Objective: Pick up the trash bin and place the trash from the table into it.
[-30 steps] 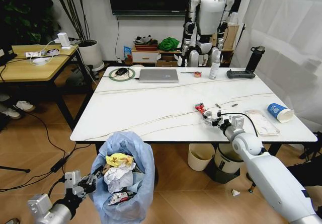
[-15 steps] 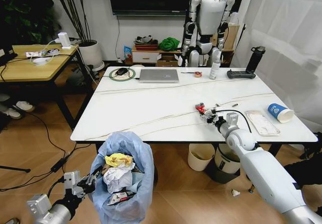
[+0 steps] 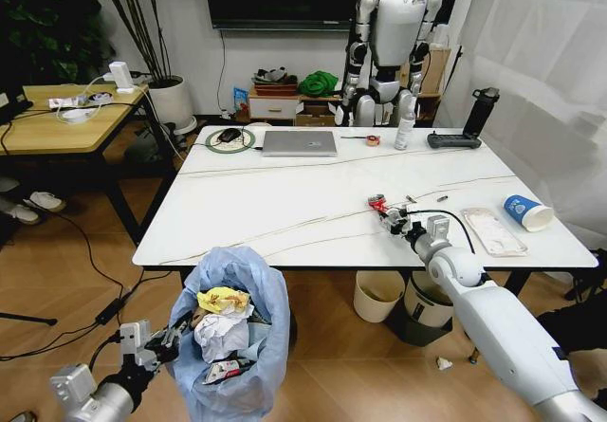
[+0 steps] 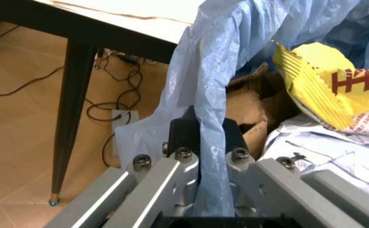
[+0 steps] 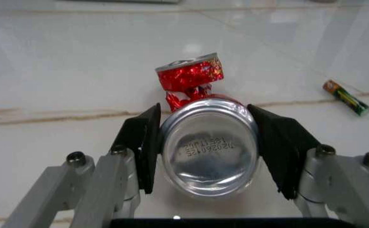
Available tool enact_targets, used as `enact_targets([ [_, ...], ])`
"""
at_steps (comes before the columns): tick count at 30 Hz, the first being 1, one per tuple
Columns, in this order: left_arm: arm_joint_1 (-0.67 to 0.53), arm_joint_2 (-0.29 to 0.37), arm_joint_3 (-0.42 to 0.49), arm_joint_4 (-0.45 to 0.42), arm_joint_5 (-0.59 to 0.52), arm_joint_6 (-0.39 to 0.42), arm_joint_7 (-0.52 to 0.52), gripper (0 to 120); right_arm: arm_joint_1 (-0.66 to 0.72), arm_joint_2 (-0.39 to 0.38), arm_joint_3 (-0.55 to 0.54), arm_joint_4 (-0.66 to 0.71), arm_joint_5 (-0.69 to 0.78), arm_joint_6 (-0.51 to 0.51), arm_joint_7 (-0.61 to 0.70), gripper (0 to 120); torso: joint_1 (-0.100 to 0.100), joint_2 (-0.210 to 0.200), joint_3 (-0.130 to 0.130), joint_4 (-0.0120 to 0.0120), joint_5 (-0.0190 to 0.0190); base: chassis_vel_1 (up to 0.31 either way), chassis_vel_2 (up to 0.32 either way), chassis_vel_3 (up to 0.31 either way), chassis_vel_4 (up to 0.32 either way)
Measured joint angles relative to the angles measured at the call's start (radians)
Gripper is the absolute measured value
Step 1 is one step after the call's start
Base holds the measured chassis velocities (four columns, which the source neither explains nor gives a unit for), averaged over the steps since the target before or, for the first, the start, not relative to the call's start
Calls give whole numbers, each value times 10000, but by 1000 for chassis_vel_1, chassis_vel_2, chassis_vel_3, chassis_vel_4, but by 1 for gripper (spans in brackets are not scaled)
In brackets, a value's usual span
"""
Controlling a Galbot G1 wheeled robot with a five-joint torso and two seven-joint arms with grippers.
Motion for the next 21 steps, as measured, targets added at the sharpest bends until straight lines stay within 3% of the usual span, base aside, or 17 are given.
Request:
enact_targets([
  [13,-109,70,-35,33,-128,60,-63,0,597,-326,-697,2000,1644,-10,36,48,0,0,-1,4,-5,0,0,0,0],
  [16,-125,180,-96,31,-207,91,-90,0,569,-680,-1344,3727,2574,93,4,48,-1,0,-3,1,-7,0,0,0,0],
  [18,-126,198,-112,18,-223,102,-100,0,571,-744,-1548,4096,2765,124,-18,48,-1,0,-3,2,-6,0,0,0,0],
  [21,-121,249,-190,-73,-269,144,-149,0,705,-972,-2702,5501,3394,380,-120,48,-1,1,-3,4,-8,0,0,0,0],
])
